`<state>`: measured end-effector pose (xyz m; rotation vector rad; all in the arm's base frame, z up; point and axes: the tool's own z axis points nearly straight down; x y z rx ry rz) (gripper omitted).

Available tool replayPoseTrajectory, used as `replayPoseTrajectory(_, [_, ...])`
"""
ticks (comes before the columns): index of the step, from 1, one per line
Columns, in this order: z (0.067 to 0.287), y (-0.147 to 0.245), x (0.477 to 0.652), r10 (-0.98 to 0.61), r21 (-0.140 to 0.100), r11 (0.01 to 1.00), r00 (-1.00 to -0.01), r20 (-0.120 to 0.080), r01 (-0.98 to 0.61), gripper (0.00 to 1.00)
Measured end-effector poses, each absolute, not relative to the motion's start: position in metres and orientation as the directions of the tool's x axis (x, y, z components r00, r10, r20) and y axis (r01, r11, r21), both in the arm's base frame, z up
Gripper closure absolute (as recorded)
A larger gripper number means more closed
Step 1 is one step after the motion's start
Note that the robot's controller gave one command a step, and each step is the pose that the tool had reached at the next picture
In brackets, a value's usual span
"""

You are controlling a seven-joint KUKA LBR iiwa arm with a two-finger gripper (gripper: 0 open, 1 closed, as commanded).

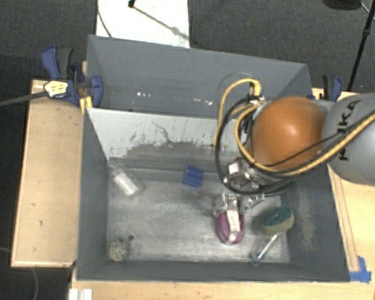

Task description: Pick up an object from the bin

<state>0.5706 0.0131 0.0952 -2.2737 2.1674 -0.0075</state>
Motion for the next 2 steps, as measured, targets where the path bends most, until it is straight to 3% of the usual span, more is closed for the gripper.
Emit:
replayPoseTrajectory(1, [0.274, 0.022, 0.559, -0.945, -0.007, -0.328, 0.328, 0.0, -0.945, 1.0])
replayPoseTrajectory(2, [0.206, 0.032, 0.551, -0.538, 0.003, -0.843, 0.843, -0.006, -0.538, 1.0])
